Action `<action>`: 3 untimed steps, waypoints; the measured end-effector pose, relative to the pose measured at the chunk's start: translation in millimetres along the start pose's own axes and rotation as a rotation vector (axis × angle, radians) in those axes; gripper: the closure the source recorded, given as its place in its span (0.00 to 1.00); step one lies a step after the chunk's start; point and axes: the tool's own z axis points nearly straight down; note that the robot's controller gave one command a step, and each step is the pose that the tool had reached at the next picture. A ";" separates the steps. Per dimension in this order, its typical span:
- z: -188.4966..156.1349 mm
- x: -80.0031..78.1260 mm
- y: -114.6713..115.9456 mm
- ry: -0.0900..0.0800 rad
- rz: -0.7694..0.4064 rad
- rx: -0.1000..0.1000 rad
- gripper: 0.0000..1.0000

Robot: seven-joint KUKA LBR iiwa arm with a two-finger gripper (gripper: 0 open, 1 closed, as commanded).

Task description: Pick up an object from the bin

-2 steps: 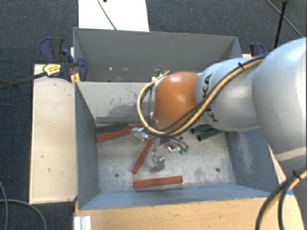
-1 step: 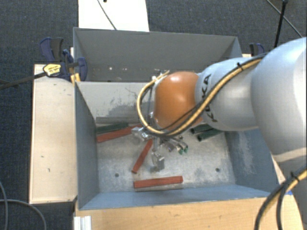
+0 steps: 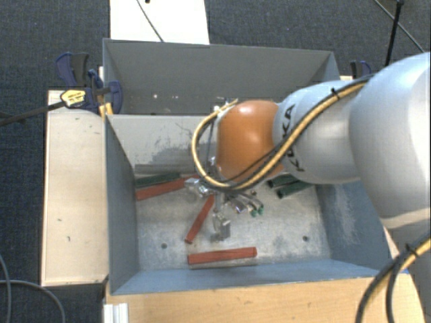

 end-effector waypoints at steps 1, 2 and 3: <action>-0.5 -0.3 0.2 0.000 0.010 0.000 0.00; -0.4 -0.2 0.2 0.000 0.015 0.000 1.00; -19.3 -1.4 0.1 -0.008 0.022 0.001 1.00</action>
Offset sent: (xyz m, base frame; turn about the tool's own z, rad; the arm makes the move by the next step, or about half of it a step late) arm 0.0000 0.0000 0.0000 0.0000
